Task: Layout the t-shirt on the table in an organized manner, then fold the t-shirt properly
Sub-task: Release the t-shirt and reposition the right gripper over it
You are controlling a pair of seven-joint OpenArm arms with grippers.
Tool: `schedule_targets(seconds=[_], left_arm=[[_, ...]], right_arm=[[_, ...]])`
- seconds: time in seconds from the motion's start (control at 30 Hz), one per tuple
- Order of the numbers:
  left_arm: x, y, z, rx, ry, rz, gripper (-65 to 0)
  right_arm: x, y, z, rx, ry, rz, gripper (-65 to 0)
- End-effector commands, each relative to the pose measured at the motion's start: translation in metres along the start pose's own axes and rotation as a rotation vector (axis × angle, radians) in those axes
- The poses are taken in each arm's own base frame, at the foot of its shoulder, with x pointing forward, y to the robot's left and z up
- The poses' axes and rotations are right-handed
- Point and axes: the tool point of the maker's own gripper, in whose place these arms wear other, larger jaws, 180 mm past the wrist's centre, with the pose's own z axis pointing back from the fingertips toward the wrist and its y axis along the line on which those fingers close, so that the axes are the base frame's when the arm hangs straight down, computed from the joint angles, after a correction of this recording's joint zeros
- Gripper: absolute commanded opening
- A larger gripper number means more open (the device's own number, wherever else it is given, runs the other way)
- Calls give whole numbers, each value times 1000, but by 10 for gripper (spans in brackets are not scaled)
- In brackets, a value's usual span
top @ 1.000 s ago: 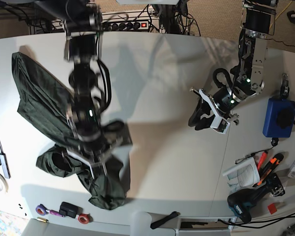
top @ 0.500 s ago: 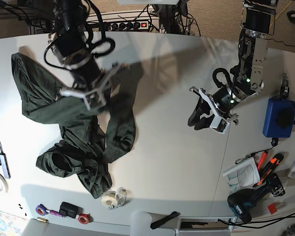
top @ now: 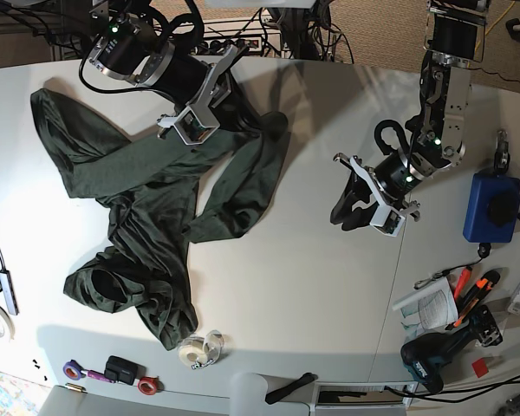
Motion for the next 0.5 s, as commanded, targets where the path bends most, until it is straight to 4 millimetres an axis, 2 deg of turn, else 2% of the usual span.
schedule_targets(seconds=[0.0,0.07,0.23,0.37,0.47], left_arm=[[21,3,0,-3,-62,-13,-490],[21,3,0,-3,-62,-13,-490],[21,3,0,-3,-62,-13,-490],[21,3,0,-4,-64,-13,-490],[24,3,0,-4,-79,-13,-490]], right_arm=[[12,7,3,30,-51,21,-650],[11,5,2,21,-45,31,-650],[0,-20,3,-117,21,96,-650],[-2,-30,5,-175,42,142,-650],[2,-47,7,-260,43,177,-650]])
